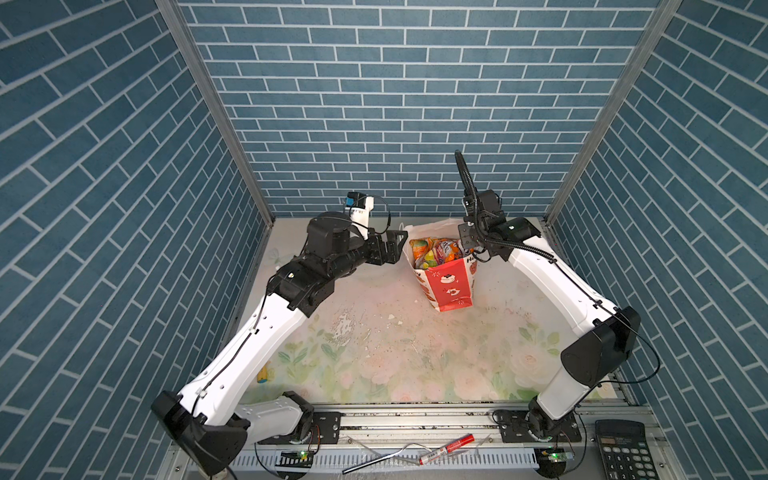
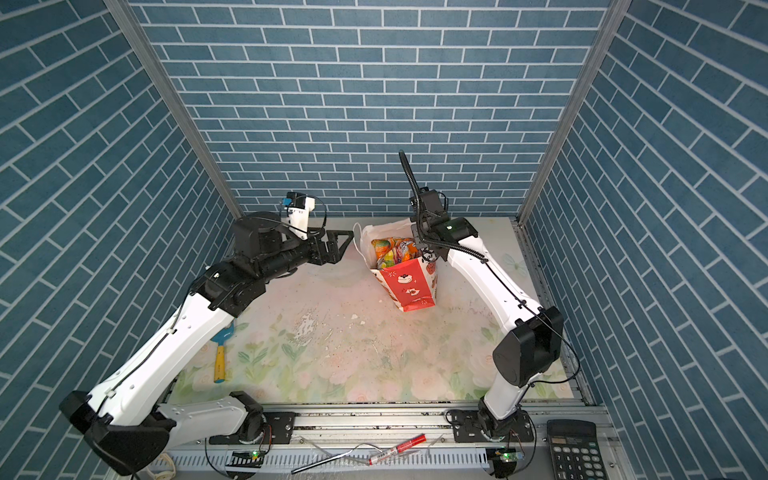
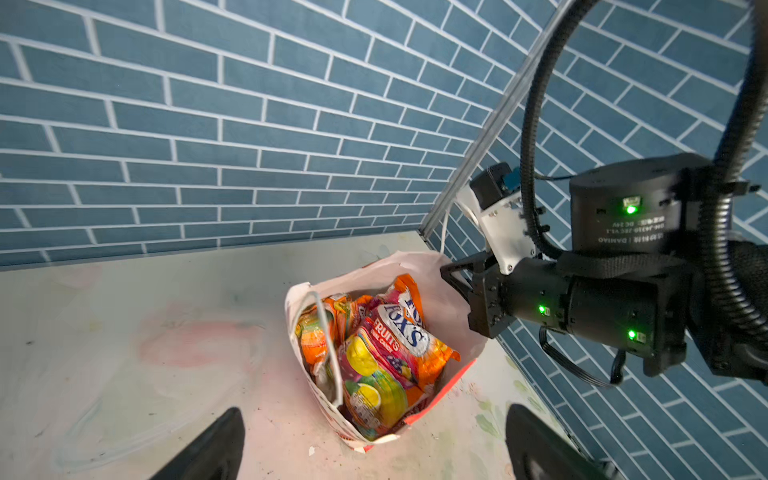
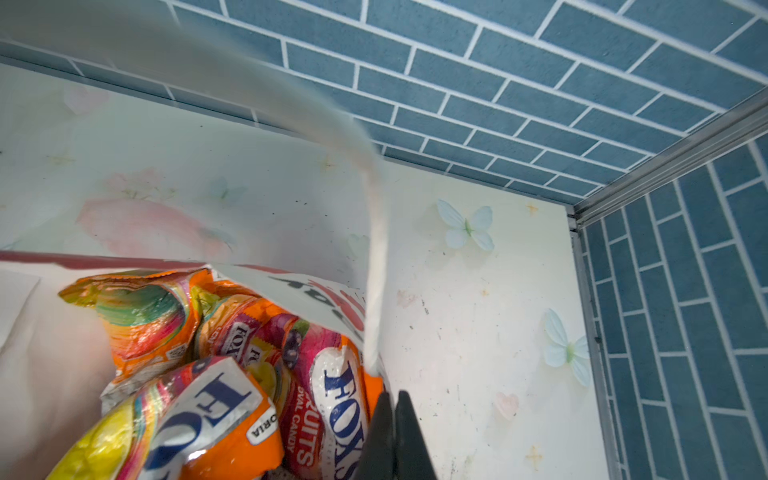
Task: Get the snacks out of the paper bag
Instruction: 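Grasp the bag rim with the right gripper and tilt it toward the left gripper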
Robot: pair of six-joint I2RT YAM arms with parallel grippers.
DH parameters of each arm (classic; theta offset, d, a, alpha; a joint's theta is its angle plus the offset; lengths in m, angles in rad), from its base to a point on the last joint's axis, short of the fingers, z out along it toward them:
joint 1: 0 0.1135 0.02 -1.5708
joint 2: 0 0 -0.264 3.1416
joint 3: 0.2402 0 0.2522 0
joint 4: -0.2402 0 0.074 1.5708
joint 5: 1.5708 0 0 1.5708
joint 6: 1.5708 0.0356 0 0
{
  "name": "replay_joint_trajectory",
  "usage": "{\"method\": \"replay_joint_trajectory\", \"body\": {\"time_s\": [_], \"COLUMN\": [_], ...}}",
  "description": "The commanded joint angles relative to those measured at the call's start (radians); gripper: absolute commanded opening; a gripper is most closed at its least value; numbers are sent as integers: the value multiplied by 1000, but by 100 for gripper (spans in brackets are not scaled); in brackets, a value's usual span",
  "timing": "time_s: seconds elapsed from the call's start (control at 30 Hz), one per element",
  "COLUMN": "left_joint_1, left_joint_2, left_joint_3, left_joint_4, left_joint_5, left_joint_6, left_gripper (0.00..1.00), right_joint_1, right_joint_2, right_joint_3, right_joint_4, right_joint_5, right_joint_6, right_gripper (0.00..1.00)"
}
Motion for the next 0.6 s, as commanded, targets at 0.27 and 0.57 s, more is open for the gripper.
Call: {"method": "replay_joint_trajectory", "body": {"time_s": [0.27, 0.57], "left_joint_1": [-36, -54], "left_joint_2": [140, 211], "left_joint_3": [64, 24], "left_joint_4": [57, 93], "left_joint_5": [107, 129], "left_joint_6": [-42, -102], "left_gripper": [91, 80], "right_joint_1": [-2, -1], "right_joint_2": [-31, -45], "right_joint_3": [102, 25], "right_joint_4": [68, 107], "right_joint_5": [-82, -144], "right_joint_6": [-16, 42], "right_gripper": [0, 0]}}
